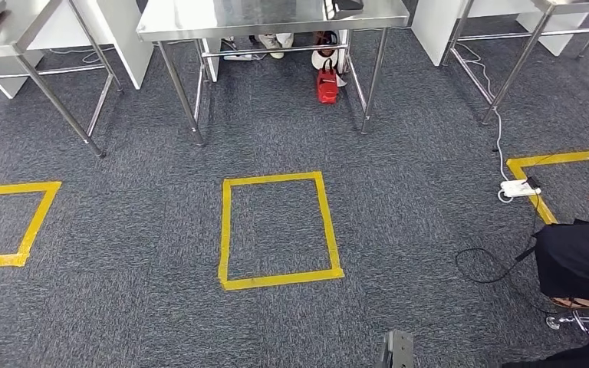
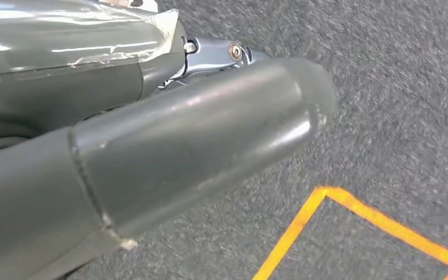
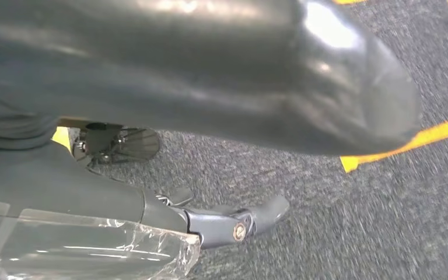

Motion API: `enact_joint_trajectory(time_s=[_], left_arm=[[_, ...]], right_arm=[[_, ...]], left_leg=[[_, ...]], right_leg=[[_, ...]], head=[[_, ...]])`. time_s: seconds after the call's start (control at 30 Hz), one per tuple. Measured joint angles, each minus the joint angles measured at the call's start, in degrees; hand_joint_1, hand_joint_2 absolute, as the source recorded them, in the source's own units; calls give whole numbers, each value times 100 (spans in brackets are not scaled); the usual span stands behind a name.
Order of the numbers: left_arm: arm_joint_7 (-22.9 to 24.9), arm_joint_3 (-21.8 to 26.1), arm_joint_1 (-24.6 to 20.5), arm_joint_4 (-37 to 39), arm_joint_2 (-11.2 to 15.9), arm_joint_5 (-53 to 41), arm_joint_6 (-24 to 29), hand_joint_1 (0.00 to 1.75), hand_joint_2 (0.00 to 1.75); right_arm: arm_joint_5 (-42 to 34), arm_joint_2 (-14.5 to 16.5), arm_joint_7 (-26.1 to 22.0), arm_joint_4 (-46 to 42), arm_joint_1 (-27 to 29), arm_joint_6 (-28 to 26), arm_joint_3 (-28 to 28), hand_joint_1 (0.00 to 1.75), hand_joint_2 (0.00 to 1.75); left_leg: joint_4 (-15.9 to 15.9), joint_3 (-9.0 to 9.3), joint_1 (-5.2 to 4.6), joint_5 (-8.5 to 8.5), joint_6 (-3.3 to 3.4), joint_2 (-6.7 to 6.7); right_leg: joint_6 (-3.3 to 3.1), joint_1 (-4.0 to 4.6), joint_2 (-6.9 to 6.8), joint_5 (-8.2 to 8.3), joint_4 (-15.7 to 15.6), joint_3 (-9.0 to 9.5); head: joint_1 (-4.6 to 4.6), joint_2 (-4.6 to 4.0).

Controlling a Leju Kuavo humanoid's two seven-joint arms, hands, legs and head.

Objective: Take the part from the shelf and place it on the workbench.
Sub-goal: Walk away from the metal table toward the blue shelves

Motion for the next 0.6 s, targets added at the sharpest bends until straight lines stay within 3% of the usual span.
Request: enact_joint_trajectory(time_s=[0.03,0.07,0.1,0.17,0.2,0.27,0.33,0.37,0.43,0.5,0.53,0.57,0.6], left_arm=[[-24,24,21,0,3,16,7,0,0],[-74,76,59,0,8,49,23,0,0],[-130,148,103,0,14,88,39,0,0],[-205,263,157,0,19,141,58,0,0],[-215,292,164,0,20,149,58,0,0],[-223,308,165,-1,14,151,58,0,0],[-242,321,165,-1,-1,159,59,0,0],[-255,330,168,-2,-9,166,58,0,0],[-283,363,185,-4,-14,193,58,0,0],[-301,400,206,-4,-21,217,59,0,0],[-308,413,213,-4,-29,225,58,0,0],[-312,421,215,-5,-42,227,56,0,0],[-315,428,215,-7,-56,232,54,0,0]], right_arm=[[13,13,9,1,-14,9,26,0,0],[45,49,32,1,-32,29,88,0,0],[78,103,57,2,-57,49,176,0,0],[122,202,94,1,-100,72,328,0,0],[124,229,97,0,-117,73,372,0,0],[132,244,98,0,-130,75,408,0,0],[147,246,99,0,-132,82,431,0,0],[158,245,102,0,-139,92,441,0,0],[186,248,113,-1,-158,113,472,0,0],[203,249,138,-1,-163,124,513,0,0],[206,246,150,-1,-162,124,533,0,0],[199,244,158,-2,-161,122,548,0,0],[189,242,157,-3,-163,116,560,0,0]], left_leg=[[233,-98,-1,-152,1,-79],[680,-291,-3,-368,16,-172],[689,-242,-14,-390,85,-359],[306,16,-46,-206,211,-590],[-143,254,-68,-23,261,-665],[-180,254,-97,8,280,-559],[-239,252,-100,91,334,-424],[-268,244,-93,129,359,-353],[-279,200,-98,160,387,-201],[-276,163,-104,175,384,-27],[-274,151,-105,181,378,56],[-272,147,-104,184,370,131],[-269,151,-104,184,358,202]], right_leg=[[-28,11,24,12,0,-15],[-76,42,96,38,1,-50],[-118,84,234,83,3,-88],[-135,177,501,165,10,-162],[-110,194,597,200,11,-184],[-37,193,680,245,-2,-243],[-1,194,536,183,128,-350],[-8,196,397,63,334,-462],[-28,169,159,-312,1049,-773],[27,130,103,-559,1638,-984],[77,110,82,-571,1667,-944],[134,93,42,-494,1436,-772],[182,81,-64,-370,1012,-495]], head=[[-1,0],[-1,0],[-2,0],[4,0],[6,0],[6,0],[13,0],[22,0],[38,0],[40,0],[40,0],[40,0],[41,0]])
